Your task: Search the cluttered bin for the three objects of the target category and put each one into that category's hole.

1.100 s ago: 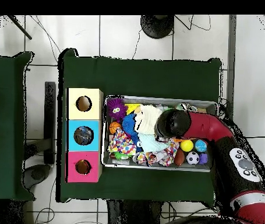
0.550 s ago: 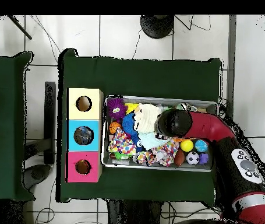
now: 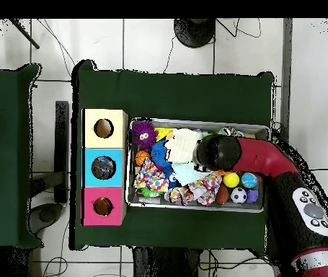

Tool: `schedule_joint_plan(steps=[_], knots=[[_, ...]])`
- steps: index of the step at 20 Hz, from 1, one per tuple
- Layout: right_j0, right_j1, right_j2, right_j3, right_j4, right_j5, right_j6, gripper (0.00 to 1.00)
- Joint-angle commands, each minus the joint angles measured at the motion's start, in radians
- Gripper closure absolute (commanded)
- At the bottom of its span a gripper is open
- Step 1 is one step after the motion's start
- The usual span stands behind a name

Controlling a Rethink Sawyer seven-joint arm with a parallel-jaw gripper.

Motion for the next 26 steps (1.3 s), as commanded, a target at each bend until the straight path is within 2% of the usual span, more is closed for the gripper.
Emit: schedule_joint_plan(steps=[1, 9, 16, 26], knots=[[0.027, -0.119, 0.039, 0.088, 0.056, 0.048, 0.175, 1.00], [0.090, -0.194, -0.004, 0.130, 0.078, 0.056, 0.243, 1.00], [0.165, -0.242, -0.059, 0.179, 0.108, 0.027, 0.342, 1.00], [0.222, -0.332, -0.094, 0.265, 0.194, -0.017, 0.367, 1.00]])
